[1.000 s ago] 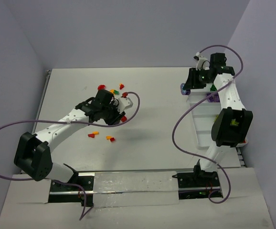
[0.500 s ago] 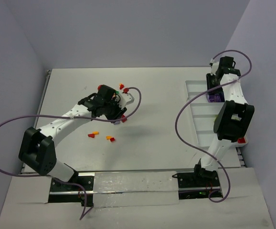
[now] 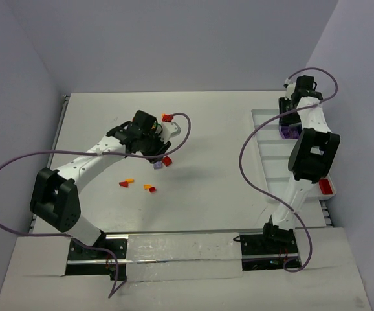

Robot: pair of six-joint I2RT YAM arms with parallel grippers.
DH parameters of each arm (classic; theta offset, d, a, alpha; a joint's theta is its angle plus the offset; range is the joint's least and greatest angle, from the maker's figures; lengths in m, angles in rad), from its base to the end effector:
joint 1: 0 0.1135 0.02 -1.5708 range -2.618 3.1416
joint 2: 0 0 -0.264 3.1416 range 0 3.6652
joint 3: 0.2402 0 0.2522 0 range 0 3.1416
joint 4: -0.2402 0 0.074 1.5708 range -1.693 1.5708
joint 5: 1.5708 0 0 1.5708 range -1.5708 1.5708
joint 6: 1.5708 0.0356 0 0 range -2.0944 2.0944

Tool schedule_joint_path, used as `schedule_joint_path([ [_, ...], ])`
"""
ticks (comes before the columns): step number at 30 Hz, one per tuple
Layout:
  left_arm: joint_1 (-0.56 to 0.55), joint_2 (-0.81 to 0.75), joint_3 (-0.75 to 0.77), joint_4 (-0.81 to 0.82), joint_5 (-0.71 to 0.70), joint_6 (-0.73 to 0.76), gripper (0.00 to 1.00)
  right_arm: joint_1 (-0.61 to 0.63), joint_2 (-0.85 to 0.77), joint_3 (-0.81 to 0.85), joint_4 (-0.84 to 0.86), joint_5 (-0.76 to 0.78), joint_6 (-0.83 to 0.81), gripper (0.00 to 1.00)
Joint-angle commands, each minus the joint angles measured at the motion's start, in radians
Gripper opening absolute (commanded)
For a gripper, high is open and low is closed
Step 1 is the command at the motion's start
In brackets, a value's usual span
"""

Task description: Sort the legos into containers by color

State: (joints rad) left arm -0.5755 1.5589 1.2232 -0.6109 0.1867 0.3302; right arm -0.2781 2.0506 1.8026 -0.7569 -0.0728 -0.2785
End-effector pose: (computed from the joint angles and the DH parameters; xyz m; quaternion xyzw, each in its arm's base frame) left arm 0.2746 -0.1860 0.2650 0.4403 0.8395 -0.1255 0.2926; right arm 0.4361 -0.1218 0.2533 -0.0103 0.9596 -0.0431 0.2779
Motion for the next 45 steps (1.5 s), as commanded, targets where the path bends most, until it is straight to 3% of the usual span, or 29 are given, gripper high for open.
schedule_joint_path([
  [1,0.009,0.002,0.035,-0.019,0.001,-0.007,0.00,0.007,0.029,0.066,0.024,-0.027,0.015,0.00],
  [23,0.023,0.085,0.171,-0.124,-0.015,0.003,0.00,0.039,0.072,-0.056,0.121,-0.011,0.011,0.00],
  [39,0.024,0.100,0.192,-0.142,-0.026,-0.005,0.00,0.048,0.113,-0.056,0.170,0.118,-0.023,0.00],
  [42,0.025,0.099,0.191,-0.141,-0.024,-0.004,0.00,0.050,0.112,-0.063,0.171,0.134,-0.030,0.04],
  [45,0.025,0.101,0.187,-0.137,-0.023,-0.006,0.00,0.048,0.103,-0.074,0.175,0.145,-0.034,0.14],
])
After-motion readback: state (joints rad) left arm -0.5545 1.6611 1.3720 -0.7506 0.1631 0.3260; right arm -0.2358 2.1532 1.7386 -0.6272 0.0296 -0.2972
